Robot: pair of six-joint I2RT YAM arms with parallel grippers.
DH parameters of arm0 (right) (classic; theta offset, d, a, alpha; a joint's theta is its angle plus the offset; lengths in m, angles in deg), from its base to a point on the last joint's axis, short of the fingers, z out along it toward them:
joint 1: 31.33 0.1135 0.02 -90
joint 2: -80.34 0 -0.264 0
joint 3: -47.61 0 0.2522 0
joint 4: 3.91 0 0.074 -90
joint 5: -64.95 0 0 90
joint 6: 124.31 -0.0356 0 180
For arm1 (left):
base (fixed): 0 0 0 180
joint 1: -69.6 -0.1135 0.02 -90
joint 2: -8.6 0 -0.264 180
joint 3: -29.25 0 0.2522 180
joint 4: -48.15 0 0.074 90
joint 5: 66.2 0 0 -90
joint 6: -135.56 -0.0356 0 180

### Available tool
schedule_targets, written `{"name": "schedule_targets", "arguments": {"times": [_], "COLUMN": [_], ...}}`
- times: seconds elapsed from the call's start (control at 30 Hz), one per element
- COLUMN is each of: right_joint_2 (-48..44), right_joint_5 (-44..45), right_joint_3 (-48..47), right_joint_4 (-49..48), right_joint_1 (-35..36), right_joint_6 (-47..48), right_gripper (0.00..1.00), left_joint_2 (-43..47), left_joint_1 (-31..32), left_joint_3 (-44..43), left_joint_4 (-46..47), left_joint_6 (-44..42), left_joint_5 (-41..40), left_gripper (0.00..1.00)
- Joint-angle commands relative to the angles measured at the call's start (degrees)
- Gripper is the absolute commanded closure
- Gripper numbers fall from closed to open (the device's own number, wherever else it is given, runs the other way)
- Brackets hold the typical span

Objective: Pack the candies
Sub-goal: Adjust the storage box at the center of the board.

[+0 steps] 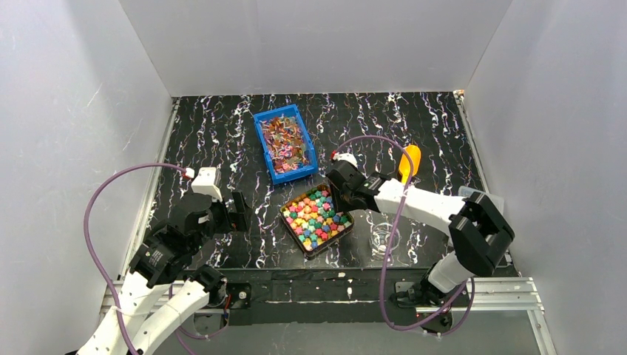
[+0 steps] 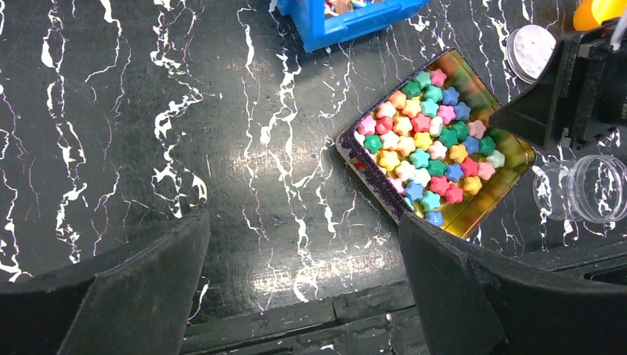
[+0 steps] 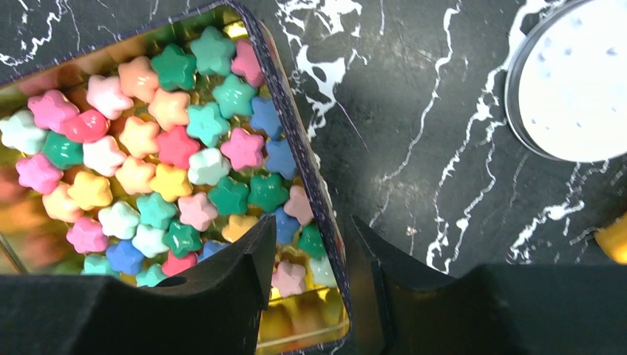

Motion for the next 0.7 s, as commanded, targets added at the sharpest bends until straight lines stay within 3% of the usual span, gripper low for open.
{"name": "schedule_targets", "arguments": {"times": [0.0, 0.23, 0.6, 0.67], "right_joint_2": [2.4, 4.1, 2.7, 1.8], "right_joint_5": [-2.9, -4.0, -2.3, -1.2], "right_joint_3": [-2.9, -2.6, -0.4, 0.1], "right_joint_4": [-4.0, -4.4, -3.6, -3.1], "right_joint_1": [-1.8, -2.7, -3.7, -4.2], "right_joint_6": [1.6, 2.2, 3.1, 3.3], "right_gripper": [0.53, 0.6, 0.98, 0.99], "left_joint_2": [-0.5, -0.5, -0.4, -0.4], "left_joint_1": [-0.4, -0.3, -0.4, -0.4], "left_joint_3": [0.2, 0.2, 0.2, 0.2], "left_joint_4": [-1.1, -1.1, -1.1, -1.1], "left_joint_6": [-0.1, -0.2, -0.2, -0.2], "left_joint_5": [-0.6, -0.5, -0.7, -0.7], "left_gripper": [0.01, 0.01, 0.01, 0.01]}}
